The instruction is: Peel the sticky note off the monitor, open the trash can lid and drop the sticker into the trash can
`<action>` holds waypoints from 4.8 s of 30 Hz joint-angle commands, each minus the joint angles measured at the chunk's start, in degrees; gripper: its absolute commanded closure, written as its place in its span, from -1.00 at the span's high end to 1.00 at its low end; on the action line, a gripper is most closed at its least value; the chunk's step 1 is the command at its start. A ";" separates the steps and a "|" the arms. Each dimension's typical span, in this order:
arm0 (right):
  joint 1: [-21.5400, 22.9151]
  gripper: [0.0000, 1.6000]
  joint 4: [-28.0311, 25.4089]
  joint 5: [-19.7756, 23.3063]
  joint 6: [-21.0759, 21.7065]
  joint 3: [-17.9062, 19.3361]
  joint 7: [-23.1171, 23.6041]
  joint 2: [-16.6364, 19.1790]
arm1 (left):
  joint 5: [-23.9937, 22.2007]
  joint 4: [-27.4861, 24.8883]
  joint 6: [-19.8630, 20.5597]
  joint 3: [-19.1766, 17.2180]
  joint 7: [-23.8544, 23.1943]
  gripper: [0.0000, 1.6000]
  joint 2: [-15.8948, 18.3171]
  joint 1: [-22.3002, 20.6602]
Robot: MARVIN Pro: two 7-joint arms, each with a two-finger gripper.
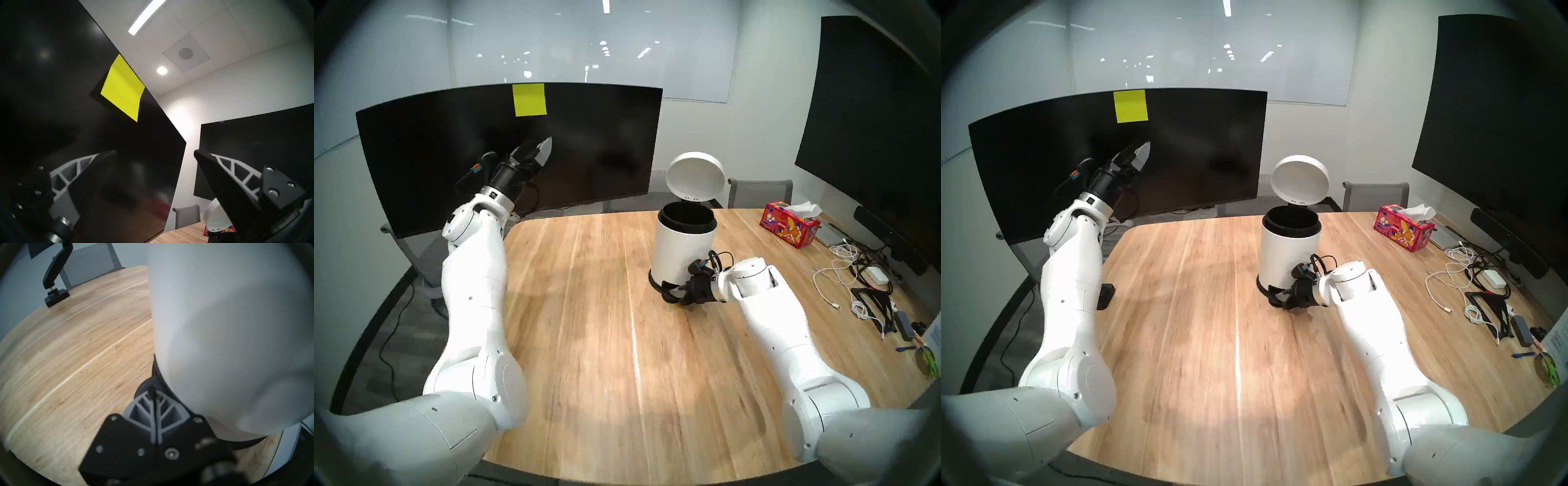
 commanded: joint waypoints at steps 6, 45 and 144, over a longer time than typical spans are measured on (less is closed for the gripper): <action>-0.24 -1.00 0.11 -0.17 0.01 0.08 -0.15 0.38 | -2.17 -0.75 2.17 -0.51 0.61 1.00 -0.75 -3.64; -0.24 -1.00 0.11 -0.17 0.01 0.08 -0.15 0.38 | -2.45 2.30 4.14 -0.39 9.70 1.00 -2.04 -8.94; -0.25 -1.00 0.11 -0.18 0.01 0.08 -0.15 0.38 | -6.56 -9.92 15.34 -1.20 15.48 1.00 -5.45 -7.11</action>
